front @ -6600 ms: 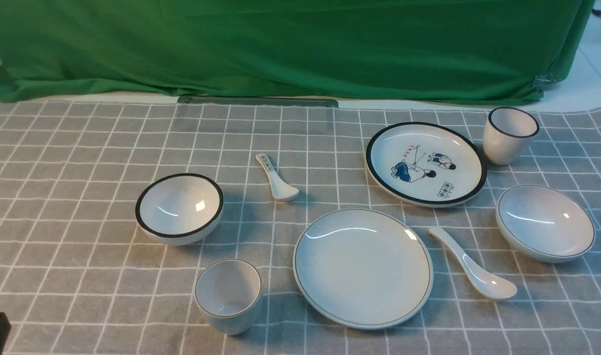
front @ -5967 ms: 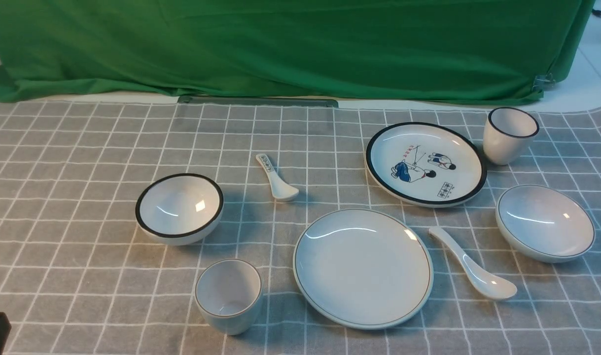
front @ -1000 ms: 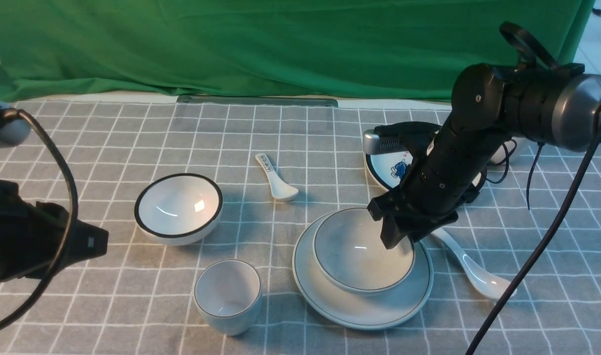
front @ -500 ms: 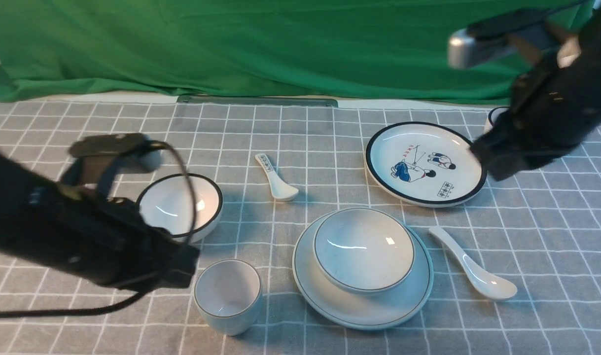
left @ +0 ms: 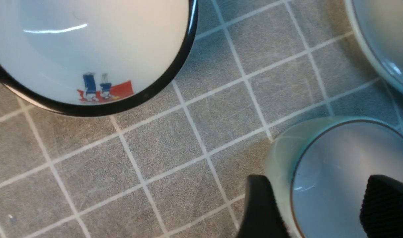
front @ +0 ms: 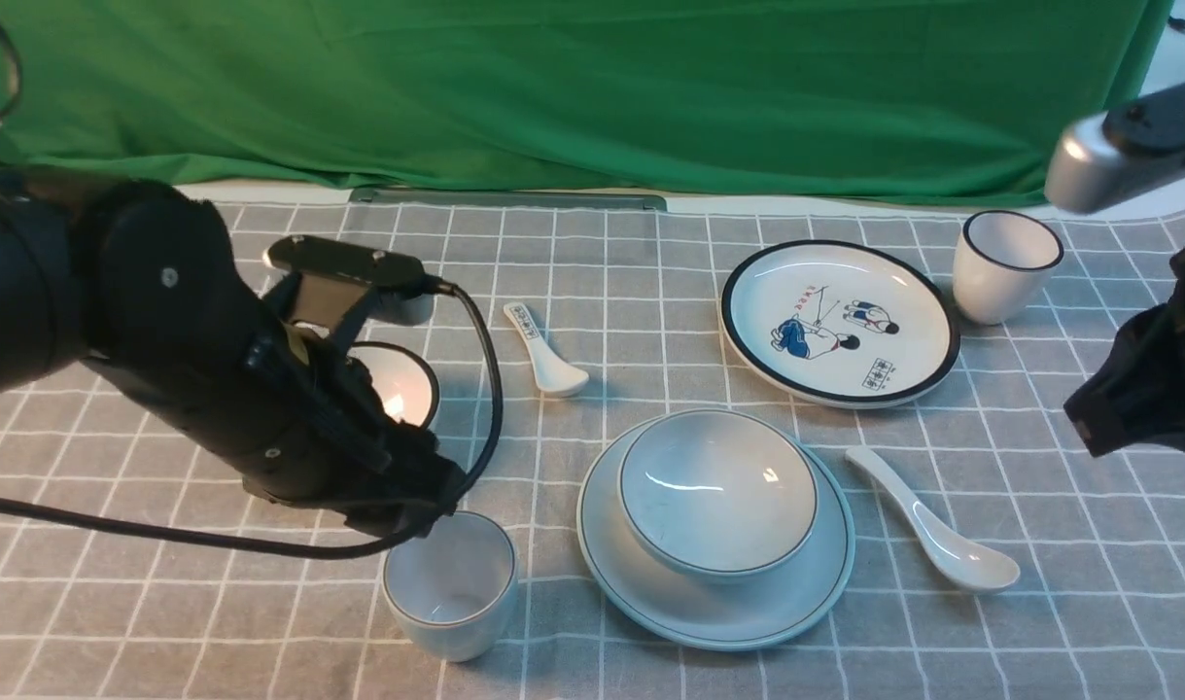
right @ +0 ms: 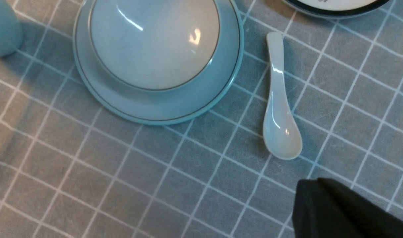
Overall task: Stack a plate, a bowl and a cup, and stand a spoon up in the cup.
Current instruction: Use the left arm to grab a blue teacup, then use the left arm to put the blue teacup into the blue rice bowl in the middle
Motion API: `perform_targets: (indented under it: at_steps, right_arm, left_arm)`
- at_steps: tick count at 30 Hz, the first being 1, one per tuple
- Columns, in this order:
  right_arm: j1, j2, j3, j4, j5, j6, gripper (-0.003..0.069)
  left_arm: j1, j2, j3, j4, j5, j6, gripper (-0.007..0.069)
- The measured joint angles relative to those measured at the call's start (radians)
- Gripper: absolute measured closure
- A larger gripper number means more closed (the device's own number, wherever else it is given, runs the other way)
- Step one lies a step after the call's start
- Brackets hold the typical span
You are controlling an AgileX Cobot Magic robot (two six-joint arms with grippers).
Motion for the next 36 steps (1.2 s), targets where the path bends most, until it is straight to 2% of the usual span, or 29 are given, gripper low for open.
perform_targets:
  at_steps: [4, 7, 11, 12, 13, 16, 22, 29, 36]
  right_arm:
    - [0.000, 0.000, 0.007, 0.000, -0.021, 0.002, 0.0637]
    - [0.000, 0.000, 0.007, 0.000, -0.030, 0.004, 0.0637]
    - [0.000, 0.000, 0.007, 0.000, -0.040, 0.004, 0.0637]
    - [0.000, 0.000, 0.007, 0.000, -0.044, 0.004, 0.0637]
    - [0.000, 0.000, 0.007, 0.000, -0.049, 0.004, 0.0637]
    - [0.000, 0.000, 0.007, 0.000, -0.060, 0.004, 0.0637]
    - [0.000, 0.000, 0.007, -0.001, -0.069, 0.004, 0.0637]
    - [0.000, 0.000, 0.008, -0.001, -0.081, 0.004, 0.0635]
    - [0.000, 0.000, 0.008, -0.001, -0.084, 0.004, 0.0627]
  left_arm:
    - [0.000, 0.068, 0.000, -0.004, -0.024, 0.000, 0.0138]
    - [0.000, 0.115, 0.000, -0.010, -0.031, 0.000, 0.0158]
    - [0.000, 0.138, 0.000, -0.039, -0.031, 0.009, 0.0354]
    - [0.000, 0.139, 0.000, -0.044, -0.031, 0.021, 0.0449]
    - [0.000, 0.139, -0.001, -0.045, -0.031, 0.026, 0.0504]
    - [0.000, 0.139, -0.035, -0.045, 0.004, 0.034, 0.0590]
    - [-0.030, 0.120, -0.247, -0.050, 0.142, 0.042, 0.0595]
    - [-0.150, 0.215, -0.483, -0.077, 0.121, 0.045, 0.0595]
    - [-0.203, 0.441, -0.624, -0.079, 0.148, 0.044, 0.0595]
